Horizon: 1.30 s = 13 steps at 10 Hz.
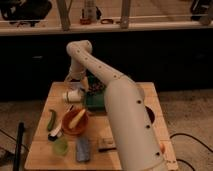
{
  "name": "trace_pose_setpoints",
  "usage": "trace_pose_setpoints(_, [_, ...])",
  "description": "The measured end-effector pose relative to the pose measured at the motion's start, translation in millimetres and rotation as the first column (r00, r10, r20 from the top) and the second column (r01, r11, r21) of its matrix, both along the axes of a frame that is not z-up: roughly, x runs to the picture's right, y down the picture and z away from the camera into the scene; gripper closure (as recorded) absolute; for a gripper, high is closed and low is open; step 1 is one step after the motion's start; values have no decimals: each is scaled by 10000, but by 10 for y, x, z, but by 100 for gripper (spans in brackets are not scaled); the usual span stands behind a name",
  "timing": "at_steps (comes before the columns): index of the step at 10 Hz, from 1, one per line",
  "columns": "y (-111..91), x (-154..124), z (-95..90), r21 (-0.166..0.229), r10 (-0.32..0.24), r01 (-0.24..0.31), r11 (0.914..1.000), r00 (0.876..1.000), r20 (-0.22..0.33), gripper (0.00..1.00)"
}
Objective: Place fork in paper cup
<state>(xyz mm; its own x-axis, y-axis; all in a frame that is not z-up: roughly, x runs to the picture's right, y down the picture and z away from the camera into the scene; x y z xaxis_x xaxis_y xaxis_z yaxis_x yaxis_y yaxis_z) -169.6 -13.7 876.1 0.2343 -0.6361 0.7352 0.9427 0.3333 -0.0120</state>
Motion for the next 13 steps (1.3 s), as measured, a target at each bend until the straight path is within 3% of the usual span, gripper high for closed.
trace_pose_setpoints(13, [-30,11,-38,189,130,-135,9997,9996,245,20])
